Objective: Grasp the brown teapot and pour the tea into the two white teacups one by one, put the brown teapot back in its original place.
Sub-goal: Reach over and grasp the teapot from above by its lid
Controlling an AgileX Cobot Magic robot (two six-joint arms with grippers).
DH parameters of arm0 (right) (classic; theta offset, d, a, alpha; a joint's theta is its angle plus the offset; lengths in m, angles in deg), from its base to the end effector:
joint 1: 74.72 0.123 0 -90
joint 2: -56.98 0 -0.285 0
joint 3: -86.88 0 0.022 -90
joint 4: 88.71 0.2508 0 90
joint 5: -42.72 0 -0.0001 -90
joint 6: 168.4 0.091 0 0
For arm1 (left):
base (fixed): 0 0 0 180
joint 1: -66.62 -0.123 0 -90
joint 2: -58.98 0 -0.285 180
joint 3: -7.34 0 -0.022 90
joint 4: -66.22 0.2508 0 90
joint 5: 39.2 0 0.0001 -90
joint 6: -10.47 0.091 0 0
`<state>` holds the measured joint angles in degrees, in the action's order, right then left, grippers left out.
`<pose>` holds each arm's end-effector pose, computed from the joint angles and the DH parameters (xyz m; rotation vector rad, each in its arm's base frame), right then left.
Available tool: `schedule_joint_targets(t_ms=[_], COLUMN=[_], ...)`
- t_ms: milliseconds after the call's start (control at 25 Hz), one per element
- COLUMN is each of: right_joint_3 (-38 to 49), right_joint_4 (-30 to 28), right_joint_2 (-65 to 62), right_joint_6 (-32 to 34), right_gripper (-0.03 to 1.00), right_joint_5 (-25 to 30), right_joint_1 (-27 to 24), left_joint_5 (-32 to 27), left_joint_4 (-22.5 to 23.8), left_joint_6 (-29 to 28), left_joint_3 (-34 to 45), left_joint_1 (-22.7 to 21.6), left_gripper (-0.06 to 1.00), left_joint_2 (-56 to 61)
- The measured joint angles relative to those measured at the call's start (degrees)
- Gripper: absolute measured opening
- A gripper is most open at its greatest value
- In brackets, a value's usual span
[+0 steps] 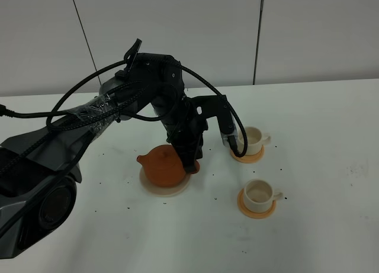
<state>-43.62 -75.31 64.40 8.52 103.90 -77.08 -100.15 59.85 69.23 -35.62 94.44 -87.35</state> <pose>-0.0047 0.0187 0.2740 -0.0233 2.0458 0.2215 0.4477 -0.2462 0.1573 1.9118 2.1139 -0.0392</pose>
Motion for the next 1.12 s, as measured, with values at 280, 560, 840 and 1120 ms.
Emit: schedule_joint_targets(t_ms=[280,560,840,1120], right_joint_3=[0.00,0.00,0.00,0.00], right_joint_4=[0.00,0.00,0.00,0.00], right_joint_2=[0.00,0.00,0.00,0.00], right_joint_6=[0.06,0.06,0.06,0.01], right_gripper=[0.24,0.24,0.24,0.24], right_joint_5=[0.00,0.00,0.00,0.00], right_joint_1=[0.00,0.00,0.00,0.00], left_joint_5=[-1.47,-4.53,-7.01,-7.01], left_joint_4=[-0.05,-0.29,-0.88,-0.95], left_joint_6=[-0.07,0.64,2.43,4.15], left_joint_3=[0.00,0.00,0.00,0.00], left_joint_1=[0.00,0.00,0.00,0.00], left_gripper=[0.02,0.02,0.02,0.02], left_joint_2=[0.00,0.00,0.00,0.00])
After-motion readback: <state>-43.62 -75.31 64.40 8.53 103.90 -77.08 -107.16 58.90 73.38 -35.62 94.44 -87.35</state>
